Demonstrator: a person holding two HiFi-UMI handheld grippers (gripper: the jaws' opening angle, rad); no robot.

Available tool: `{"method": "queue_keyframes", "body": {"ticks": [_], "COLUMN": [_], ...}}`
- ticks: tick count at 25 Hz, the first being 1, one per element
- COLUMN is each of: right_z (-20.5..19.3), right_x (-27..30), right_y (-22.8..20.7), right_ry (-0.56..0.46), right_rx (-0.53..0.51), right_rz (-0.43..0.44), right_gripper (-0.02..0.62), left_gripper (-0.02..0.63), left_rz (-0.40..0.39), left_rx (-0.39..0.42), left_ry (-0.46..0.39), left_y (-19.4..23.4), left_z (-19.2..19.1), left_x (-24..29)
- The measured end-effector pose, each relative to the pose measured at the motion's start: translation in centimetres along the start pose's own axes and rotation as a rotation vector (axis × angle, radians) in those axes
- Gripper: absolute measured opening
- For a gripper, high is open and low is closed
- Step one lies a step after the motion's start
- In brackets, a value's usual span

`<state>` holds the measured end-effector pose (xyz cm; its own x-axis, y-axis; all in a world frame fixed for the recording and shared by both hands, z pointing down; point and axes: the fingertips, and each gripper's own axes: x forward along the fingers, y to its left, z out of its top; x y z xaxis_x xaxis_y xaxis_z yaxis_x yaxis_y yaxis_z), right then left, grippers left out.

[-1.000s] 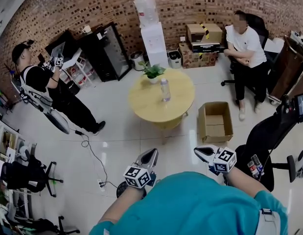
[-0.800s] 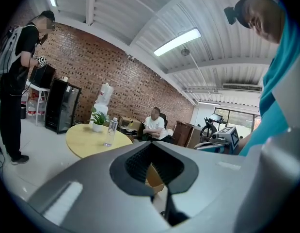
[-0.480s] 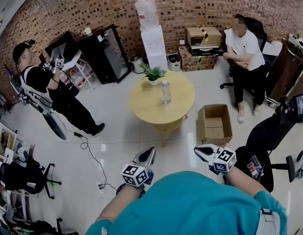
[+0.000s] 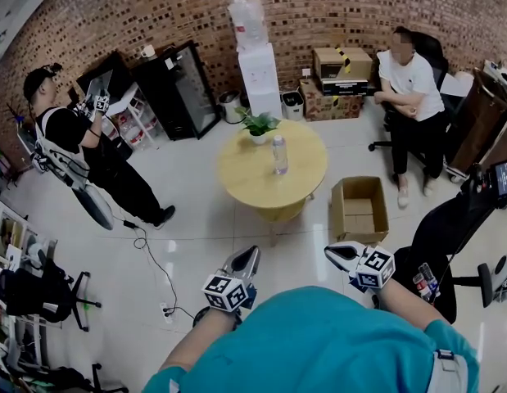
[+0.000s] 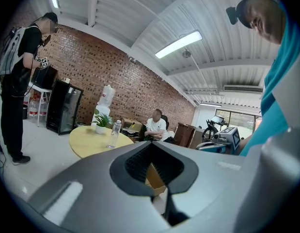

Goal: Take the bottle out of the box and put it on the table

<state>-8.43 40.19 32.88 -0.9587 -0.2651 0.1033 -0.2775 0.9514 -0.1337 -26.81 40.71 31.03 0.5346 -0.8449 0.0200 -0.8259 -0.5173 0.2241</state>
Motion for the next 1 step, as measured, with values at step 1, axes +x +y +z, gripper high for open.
{"method": "queue_keyframes", "body": {"ticks": [1], "right_z": [-0.38], "right_x": [-0.26], "right_y": [-0.16], "right_ry": [-0.002], "right_rx": [0.000], "right_rz": [0.000], "right_gripper": [0.000], "left_gripper": [0.000], "left_rz": [0.003], "left_rx": [-0.001], "left_ry": [0.000], "left_y": [-0.11], "left_z": [-0.46], "left_x": [0.15]}}
